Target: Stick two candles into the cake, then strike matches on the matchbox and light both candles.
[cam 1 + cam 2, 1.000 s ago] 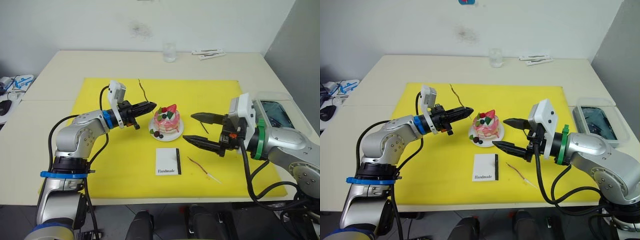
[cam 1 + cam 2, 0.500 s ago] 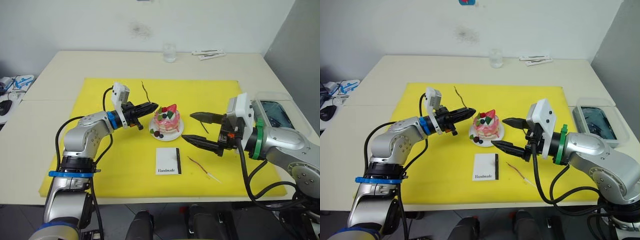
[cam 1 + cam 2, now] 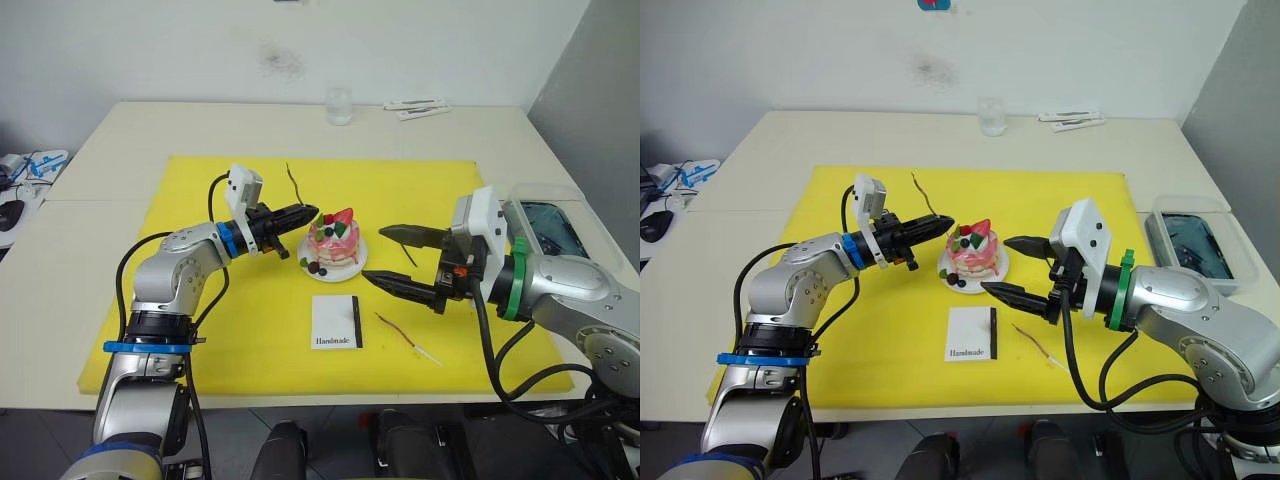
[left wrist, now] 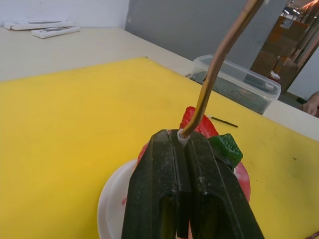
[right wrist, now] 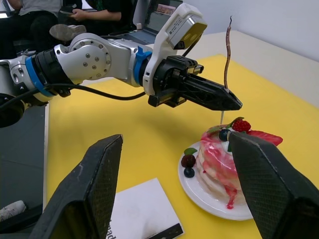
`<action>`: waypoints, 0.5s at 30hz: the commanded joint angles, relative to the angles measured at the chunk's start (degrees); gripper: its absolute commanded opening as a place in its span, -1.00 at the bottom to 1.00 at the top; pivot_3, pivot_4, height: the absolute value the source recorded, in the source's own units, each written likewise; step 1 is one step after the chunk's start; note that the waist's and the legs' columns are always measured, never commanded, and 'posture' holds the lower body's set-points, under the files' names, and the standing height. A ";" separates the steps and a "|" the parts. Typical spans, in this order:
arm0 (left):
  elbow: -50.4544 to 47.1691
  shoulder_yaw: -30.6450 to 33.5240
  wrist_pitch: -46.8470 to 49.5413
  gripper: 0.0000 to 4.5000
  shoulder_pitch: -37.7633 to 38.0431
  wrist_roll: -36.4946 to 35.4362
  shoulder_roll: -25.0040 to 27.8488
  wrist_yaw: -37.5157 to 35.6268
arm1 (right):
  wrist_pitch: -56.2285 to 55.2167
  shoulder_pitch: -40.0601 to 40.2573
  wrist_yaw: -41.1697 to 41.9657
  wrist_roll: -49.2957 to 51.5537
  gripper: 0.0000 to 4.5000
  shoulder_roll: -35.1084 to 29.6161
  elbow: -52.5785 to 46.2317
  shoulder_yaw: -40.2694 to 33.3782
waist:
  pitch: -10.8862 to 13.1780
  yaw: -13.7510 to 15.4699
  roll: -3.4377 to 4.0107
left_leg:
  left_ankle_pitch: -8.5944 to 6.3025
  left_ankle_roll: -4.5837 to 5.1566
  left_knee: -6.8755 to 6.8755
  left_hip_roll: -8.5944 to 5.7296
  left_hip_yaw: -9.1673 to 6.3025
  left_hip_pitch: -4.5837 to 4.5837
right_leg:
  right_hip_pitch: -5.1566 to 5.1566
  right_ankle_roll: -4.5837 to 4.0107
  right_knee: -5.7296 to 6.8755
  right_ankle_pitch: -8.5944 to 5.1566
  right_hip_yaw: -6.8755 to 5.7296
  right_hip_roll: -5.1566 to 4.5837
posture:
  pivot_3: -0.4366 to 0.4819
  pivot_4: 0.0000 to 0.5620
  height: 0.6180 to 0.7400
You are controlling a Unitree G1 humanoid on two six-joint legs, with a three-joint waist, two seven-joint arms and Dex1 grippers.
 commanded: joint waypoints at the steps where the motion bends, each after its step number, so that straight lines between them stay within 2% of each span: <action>1: -0.01 0.42 -1.27 -1.00 -0.93 0.69 -0.11 -0.32 | -0.37 -0.15 -0.13 0.23 0.55 -0.15 -2.08 -1.24 | 0.00 0.00 0.00 | 0.00 0.00 0.00 0.00 0.00 0.00 | 0.00 0.00 0.00 0.00 0.00 0.00 | -0.05 -0.47 1.00; 15: -0.64 0.36 -0.96 -1.00 -0.60 1.16 -1.81 -0.32 | -0.61 0.81 -0.43 0.35 0.55 -0.05 -2.73 -1.44 | 0.00 0.01 0.00 | 0.00 0.00 0.02 0.00 -0.01 0.00 | 0.00 -0.06 0.02 0.04 0.00 0.00 | -0.05 -0.47 1.00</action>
